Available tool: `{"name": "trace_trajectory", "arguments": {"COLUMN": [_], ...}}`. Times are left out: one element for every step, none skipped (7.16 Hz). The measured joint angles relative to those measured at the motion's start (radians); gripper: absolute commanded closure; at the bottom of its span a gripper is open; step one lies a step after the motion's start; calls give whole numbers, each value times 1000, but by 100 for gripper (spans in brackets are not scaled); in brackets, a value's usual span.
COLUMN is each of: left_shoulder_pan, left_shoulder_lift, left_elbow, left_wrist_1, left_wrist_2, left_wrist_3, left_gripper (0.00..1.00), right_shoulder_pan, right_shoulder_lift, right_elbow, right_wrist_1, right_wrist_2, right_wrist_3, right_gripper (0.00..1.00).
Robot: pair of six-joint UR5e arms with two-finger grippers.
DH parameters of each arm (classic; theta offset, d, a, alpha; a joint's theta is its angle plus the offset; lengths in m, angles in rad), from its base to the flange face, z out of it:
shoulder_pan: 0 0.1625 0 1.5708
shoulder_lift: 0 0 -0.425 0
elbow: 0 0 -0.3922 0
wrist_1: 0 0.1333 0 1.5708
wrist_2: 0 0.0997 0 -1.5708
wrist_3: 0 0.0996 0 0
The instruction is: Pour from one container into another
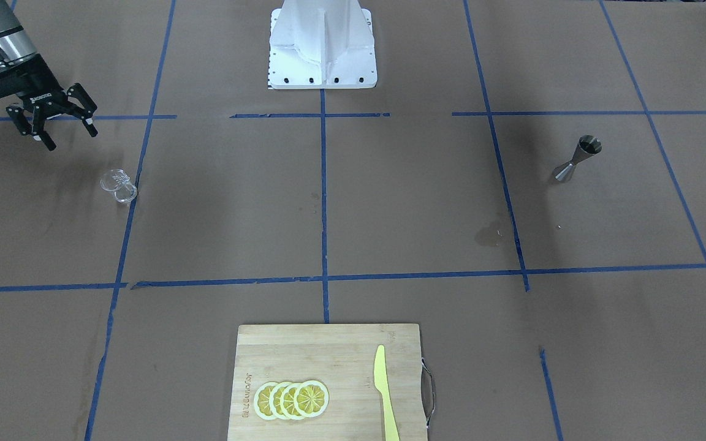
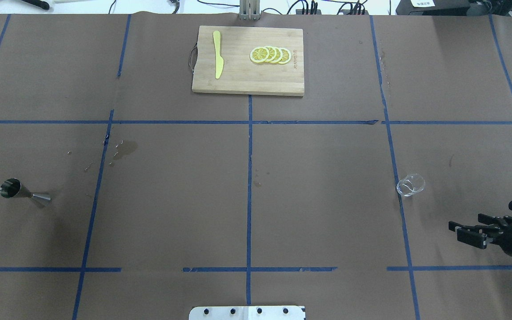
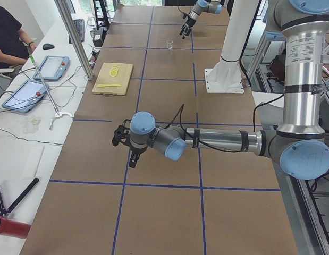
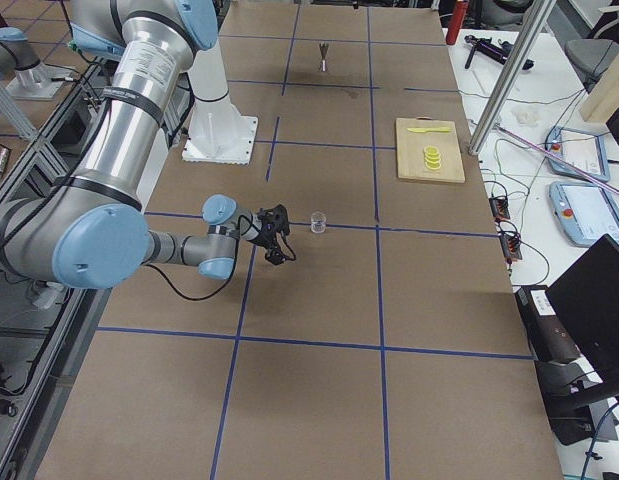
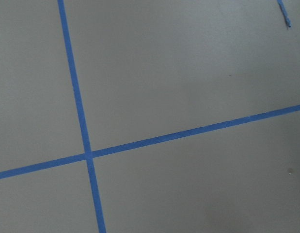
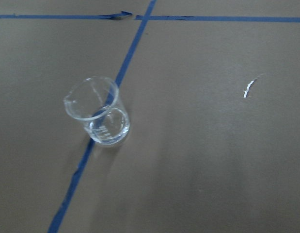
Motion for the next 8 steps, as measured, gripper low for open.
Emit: {"name": "trace_trajectory", "arguments": {"left_shoulder_pan": [1,1,-4,-22,-44,-58,-66,-69], "left_shoulder_lift": [0,-1,-3,-5,-4,11,41,63], "left_elbow": [5,16,46,78,92,89,65,17], "left_wrist_1": [1,4,8,18,47,86,110,156], "left_wrist_2": [34,57,63,49,1,-61,-95,-108], "left_wrist_3": [13,51,114,160,180,188,190,188], "left_gripper": [0,0,0,0,0,0,0,0], "right_shoulder_pan": [180,330,450,569,691,821,943,1039], "right_shoulder_lift": [28,60,84,114,149,195,250,293], "right_elbow": [-35,-66,-84,-92,-95,-96,-95,-93], "right_wrist_1": [-23,-60,-123,-218,-341,-516,-727,-927], "right_wrist_2": [203,348,442,525,608,710,807,882], "right_wrist_3": [-46,-125,-224,-344,-482,-651,-835,-1006], "right_gripper": [0,0,0,0,0,0,0,0]}}
